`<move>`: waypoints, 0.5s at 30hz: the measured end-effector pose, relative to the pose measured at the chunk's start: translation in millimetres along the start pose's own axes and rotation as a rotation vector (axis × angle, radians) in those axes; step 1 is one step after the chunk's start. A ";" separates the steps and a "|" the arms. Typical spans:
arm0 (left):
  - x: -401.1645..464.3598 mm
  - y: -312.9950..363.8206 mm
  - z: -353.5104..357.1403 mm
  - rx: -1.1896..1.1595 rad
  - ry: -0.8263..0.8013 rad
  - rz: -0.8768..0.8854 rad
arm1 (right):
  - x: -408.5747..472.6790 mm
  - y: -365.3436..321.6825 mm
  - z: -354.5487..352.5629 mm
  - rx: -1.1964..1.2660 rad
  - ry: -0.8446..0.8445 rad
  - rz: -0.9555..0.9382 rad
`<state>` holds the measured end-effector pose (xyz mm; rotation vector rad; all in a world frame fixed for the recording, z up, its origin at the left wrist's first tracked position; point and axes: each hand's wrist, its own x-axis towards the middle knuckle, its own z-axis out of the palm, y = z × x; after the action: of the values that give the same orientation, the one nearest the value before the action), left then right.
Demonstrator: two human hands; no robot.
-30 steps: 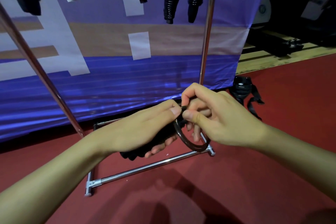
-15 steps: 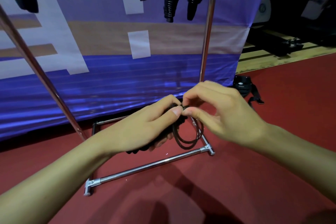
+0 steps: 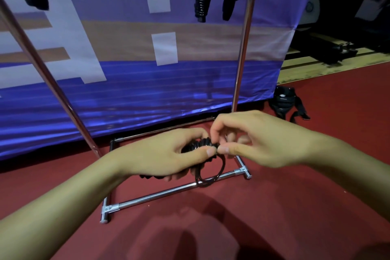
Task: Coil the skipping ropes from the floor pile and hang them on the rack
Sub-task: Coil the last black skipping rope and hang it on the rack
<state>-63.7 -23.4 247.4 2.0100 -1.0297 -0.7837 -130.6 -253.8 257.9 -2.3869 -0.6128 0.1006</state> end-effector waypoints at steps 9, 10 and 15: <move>0.1 -3.1 -2.4 0.016 -0.178 -0.027 | -1.8 0.5 2.2 0.055 -0.127 -0.017; 0.2 -2.4 -3.5 0.023 -0.188 -0.027 | -2.4 0.8 2.5 0.081 -0.131 -0.011; 3.4 -1.9 -4.5 0.053 -0.166 -0.023 | -1.7 1.8 4.8 0.151 -0.129 0.056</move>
<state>-57.8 -24.0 247.7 2.0314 -1.1332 -0.9581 -132.5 -253.0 253.0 -2.2638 -0.5773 0.3160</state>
